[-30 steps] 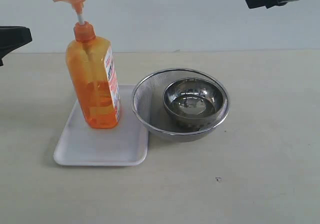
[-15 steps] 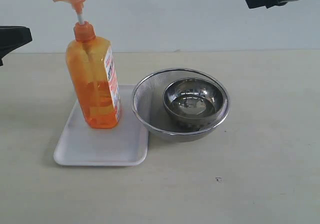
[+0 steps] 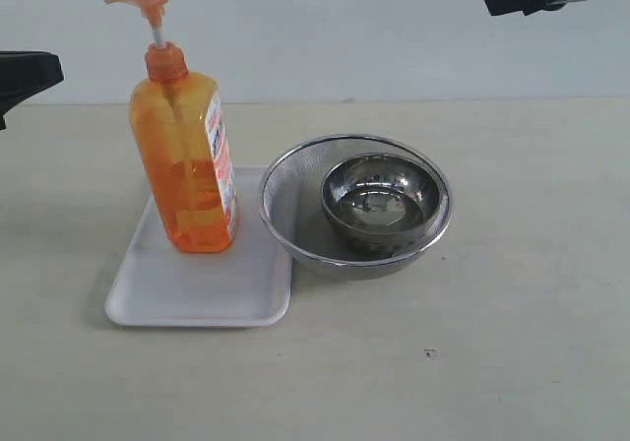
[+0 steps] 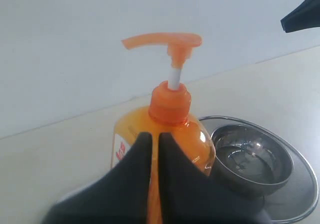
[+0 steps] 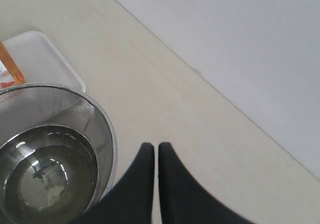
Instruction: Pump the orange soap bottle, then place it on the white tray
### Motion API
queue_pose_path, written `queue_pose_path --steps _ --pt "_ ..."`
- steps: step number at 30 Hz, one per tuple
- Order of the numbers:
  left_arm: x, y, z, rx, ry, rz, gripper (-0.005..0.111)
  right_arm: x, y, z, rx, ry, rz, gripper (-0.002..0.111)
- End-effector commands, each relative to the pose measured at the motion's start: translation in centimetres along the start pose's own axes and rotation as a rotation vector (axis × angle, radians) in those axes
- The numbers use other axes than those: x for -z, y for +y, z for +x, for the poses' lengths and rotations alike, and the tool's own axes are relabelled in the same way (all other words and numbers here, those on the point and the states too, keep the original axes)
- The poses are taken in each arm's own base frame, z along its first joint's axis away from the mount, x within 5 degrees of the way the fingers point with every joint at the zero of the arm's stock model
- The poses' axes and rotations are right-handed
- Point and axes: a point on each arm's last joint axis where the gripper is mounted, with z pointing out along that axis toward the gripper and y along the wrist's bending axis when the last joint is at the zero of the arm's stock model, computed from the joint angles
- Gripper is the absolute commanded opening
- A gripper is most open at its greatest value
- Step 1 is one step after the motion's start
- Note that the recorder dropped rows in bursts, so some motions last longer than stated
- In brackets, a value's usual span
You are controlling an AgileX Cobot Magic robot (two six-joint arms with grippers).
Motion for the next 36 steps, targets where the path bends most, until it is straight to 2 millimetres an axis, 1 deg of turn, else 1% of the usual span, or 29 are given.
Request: queue_pose_path --steps 1,6,11,16,23,30,36 --pt "0.2 0.0 -0.3 0.026 -0.034 -0.018 0.005 0.5 0.0 -0.2 -0.005 -0.012 0.014 0.000" --pt "0.3 0.4 -1.5 0.096 -0.156 -0.062 0.005 0.5 0.0 -0.2 -0.008 -0.012 0.014 0.000" --pt "1.1 -0.3 -3.0 0.033 -0.227 -0.065 0.005 0.5 0.0 -0.2 -0.008 -0.012 0.014 0.000" --pt "2.5 -1.9 -4.9 -0.058 -0.282 -0.072 0.005 0.5 0.0 -0.2 -0.008 -0.012 0.014 0.000" --pt "4.9 -4.9 -7.6 -0.190 -0.364 -0.073 0.005 0.5 0.0 -0.2 -0.010 -0.012 0.014 0.000" --pt "6.7 -7.3 -8.9 -0.299 -0.399 -0.067 0.005 0.5 0.0 -0.2 -0.010 -0.012 0.014 0.000" --pt "7.6 -8.6 -9.3 -0.316 -0.399 -0.048 0.005 0.5 0.0 -0.2 -0.010 -0.012 0.014 0.000"
